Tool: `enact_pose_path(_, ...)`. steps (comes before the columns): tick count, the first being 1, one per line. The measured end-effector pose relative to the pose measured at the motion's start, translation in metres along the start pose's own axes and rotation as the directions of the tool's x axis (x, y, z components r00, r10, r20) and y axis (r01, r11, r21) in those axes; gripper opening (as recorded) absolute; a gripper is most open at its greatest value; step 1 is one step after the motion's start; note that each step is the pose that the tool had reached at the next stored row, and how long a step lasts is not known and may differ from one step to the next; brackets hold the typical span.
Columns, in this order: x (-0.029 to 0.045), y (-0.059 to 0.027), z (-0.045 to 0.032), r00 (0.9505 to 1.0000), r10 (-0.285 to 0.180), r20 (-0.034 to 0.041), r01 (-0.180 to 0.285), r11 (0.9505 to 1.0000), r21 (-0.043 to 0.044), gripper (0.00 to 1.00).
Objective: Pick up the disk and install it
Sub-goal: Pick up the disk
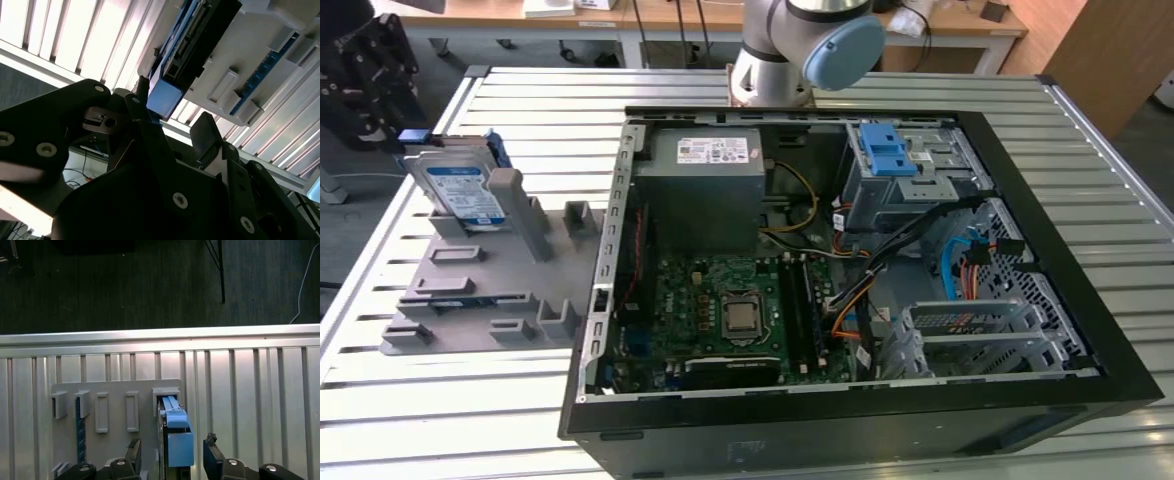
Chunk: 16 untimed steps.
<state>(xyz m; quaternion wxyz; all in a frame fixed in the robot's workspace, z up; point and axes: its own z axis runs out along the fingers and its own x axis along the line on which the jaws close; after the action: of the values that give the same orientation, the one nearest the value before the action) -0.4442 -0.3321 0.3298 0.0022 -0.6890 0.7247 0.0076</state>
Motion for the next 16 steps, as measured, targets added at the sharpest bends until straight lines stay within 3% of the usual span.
enact_pose_path(16,-0.0012,-0.0002,0.0218,1.0000,0.005,0.0026,-0.005,1.0000,0.0017,0.59)
